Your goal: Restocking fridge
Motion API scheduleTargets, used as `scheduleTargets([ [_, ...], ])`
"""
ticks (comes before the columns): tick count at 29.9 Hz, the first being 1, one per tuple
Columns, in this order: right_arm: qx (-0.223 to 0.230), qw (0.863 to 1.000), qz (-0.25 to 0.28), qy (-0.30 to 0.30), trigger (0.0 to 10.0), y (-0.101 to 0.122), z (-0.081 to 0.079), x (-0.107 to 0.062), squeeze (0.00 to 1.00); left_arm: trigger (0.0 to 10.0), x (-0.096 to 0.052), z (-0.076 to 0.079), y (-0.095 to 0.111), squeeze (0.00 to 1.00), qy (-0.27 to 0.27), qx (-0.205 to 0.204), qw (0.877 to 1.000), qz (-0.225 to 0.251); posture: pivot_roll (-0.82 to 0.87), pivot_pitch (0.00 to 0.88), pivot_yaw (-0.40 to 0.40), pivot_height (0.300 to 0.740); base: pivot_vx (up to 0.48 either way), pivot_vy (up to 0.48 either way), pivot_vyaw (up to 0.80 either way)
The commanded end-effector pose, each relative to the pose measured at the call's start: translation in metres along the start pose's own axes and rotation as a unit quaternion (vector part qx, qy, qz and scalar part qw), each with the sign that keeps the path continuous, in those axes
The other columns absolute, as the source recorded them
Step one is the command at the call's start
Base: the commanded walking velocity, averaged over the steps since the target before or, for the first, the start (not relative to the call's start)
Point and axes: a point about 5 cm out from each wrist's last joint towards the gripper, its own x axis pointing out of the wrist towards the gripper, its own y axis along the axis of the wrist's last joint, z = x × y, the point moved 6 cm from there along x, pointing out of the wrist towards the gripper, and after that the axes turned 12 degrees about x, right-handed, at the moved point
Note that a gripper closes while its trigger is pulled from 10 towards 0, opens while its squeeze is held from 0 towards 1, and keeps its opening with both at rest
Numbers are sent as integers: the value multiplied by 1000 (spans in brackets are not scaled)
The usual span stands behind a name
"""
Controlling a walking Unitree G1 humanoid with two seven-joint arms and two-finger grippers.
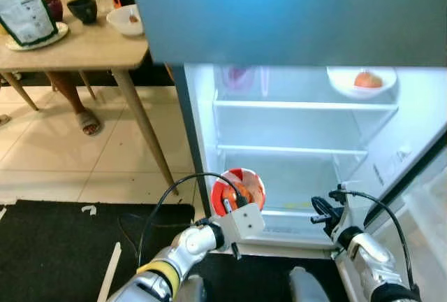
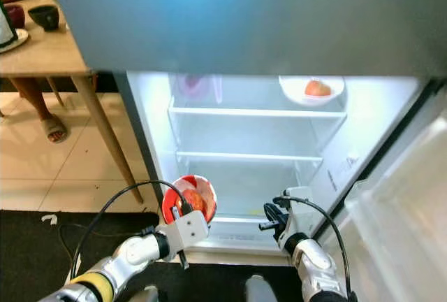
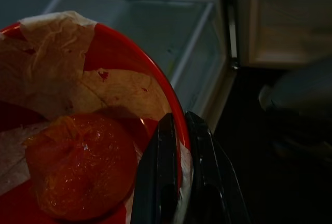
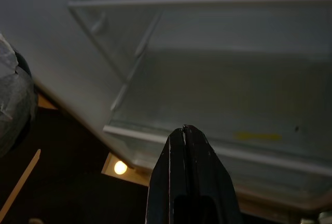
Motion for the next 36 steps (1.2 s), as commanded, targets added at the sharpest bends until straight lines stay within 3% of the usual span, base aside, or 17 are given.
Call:
scheduleTargets([
  [1, -5, 1000, -6, 0, 10000, -1, -1, 1, 0, 10000, 3, -1, 11, 0, 1, 12, 1000, 22, -75, 124, 39, 605, 0, 0, 0],
  [11, 2, 1000, 23, 10, 10000, 10, -4, 2, 0, 10000, 6, -4, 17, 0, 2, 20, 999, 32, -74, 126, 38, 580, 0, 0, 0],
  [19, -4, 999, 41, 22, 10000, 26, -9, 8, 0, 10000, 9, -24, 31, 0, 15, 40, 998, 50, -74, 131, 41, 580, 0, 0, 0],
  [23, -15, 998, 59, 28, 10000, 40, -13, 12, 0, 10000, 9, -41, 40, 0, 26, 54, 996, 64, -76, 138, 44, 580, 0, 0, 0],
  [24, -20, 997, 74, 31, 10000, 52, -16, 15, 0, 10000, 8, -56, 48, 0, 35, 67, 994, 76, -76, 154, 50, 580, 0, 0, 0],
  [25, -20, 997, 74, 31, 10000, 52, -16, 15, 0, 10000, 8, -56, 48, 0, 35, 67, 994, 76, -76, 154, 50, 580, 0, 0, 0],
  [29, -29, 994, 96, 42, 10000, 68, -24, 18, 0, 10000, 6, -88, 67, 0, 54, 89, 990, 97, -79, 168, 55, 580, 0, 0, 0],
  [31, -29, 994, 98, 43, 10000, 69, -25, 18, 0, 10000, 6, -92, 70, 0, 56, 90, 989, 100, -79, 168, 55, 580, 0, 0, 0],
  [33, -37, 992, 106, 50, 10000, 75, -29, 18, 0, 10000, 4, -115, 86, 0, 65, 109, 985, 114, -84, 186, 57, 580, 0, 0, 0],
  [34, -37, 992, 106, 50, 10000, 75, -29, 18, 0, 10000, 4, -115, 86, 0, 65, 109, 985, 114, -84, 186, 57, 580, 0, 0, 0],
  [36, -53, 990, 124, 45, 10000, 85, -29, 16, 0, 10000, 1, -134, 99, 0, 77, 123, 982, 123, -81, 196, 60, 580, 0, 0, 0],
])
